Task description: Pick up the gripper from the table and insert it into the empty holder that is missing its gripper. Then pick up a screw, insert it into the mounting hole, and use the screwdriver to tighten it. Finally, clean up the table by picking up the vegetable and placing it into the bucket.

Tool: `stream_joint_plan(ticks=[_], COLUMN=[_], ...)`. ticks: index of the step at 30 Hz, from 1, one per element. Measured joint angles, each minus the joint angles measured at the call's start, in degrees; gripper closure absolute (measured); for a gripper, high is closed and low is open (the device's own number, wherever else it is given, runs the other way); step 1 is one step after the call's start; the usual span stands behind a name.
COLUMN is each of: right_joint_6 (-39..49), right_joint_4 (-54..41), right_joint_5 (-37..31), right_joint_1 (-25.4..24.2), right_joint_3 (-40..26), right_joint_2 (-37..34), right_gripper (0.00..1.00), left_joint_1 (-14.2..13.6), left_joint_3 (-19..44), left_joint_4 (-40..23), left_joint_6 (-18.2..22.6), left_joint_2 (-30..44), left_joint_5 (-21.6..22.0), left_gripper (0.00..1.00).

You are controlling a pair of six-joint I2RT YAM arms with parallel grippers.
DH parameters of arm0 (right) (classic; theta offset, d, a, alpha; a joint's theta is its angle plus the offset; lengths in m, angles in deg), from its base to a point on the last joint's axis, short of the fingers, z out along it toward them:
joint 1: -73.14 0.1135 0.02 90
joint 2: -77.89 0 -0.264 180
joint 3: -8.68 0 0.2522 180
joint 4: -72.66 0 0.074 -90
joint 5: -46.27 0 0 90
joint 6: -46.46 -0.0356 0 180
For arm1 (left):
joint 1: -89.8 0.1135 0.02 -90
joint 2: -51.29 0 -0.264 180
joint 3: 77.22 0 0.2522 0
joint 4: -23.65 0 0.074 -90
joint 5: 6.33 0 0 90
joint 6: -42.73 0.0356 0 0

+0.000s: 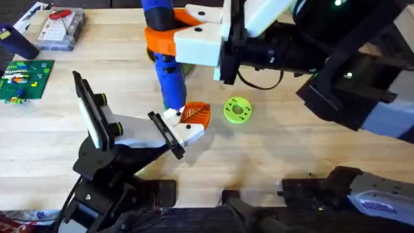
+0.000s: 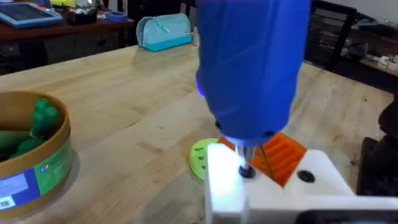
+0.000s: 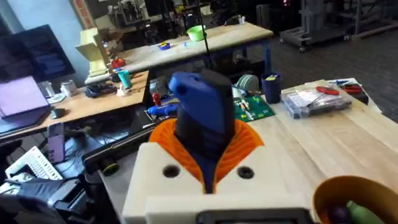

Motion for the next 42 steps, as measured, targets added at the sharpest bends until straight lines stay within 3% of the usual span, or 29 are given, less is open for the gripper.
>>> stream_joint_plan(ticks=[23,32,42], right_joint_6=[-0.5,-5.2,-6.1], right_joint_4=[1.2,19.0,12.4], right_joint_5=[1.3,0.9,0.0], right_joint_1=[-0.2,-5.8,-6.1], right_joint_3=[0.1,1.0,1.0], right_joint_2=[0.0,2.3,3.0], right_gripper=[0.964,0.965,0.965], left_joint_1=[0.0,0.0,0.0], left_joint_3=[0.0,0.0,0.0], left_joint_4=[0.1,0.1,0.1], left_joint_6=[-0.8,-0.5,-0.5], left_joint_2=[0.0,-0.1,-0.1], left_joint_5=[0.1,0.1,0.1], left_gripper=[0.987,0.987,0.987])
